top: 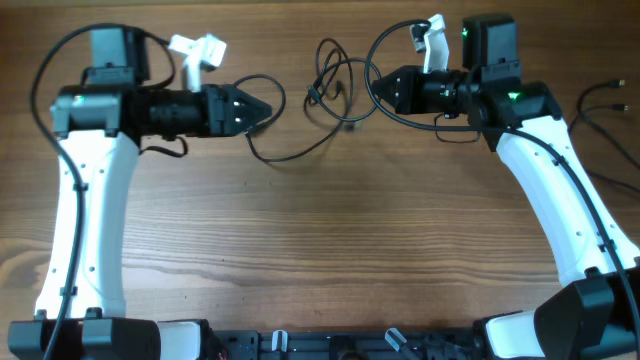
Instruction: Untangle cables
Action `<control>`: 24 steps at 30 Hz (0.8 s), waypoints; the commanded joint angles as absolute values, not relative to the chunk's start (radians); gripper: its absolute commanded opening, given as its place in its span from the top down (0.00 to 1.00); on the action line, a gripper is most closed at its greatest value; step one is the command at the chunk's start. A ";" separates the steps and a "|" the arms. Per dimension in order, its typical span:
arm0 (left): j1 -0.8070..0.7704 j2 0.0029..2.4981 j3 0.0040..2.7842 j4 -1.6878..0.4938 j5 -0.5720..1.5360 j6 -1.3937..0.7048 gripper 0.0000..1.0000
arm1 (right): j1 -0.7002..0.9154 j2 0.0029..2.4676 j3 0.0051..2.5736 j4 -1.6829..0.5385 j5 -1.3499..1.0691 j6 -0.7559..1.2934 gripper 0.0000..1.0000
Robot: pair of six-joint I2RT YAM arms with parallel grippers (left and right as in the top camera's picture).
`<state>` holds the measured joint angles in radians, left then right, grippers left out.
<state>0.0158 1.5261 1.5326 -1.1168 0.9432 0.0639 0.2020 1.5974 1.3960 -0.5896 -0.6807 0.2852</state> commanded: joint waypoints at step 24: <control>-0.163 1.905 1.472 -0.661 0.878 0.019 0.52 | 0.204 1.604 1.399 -0.688 -0.728 0.261 0.96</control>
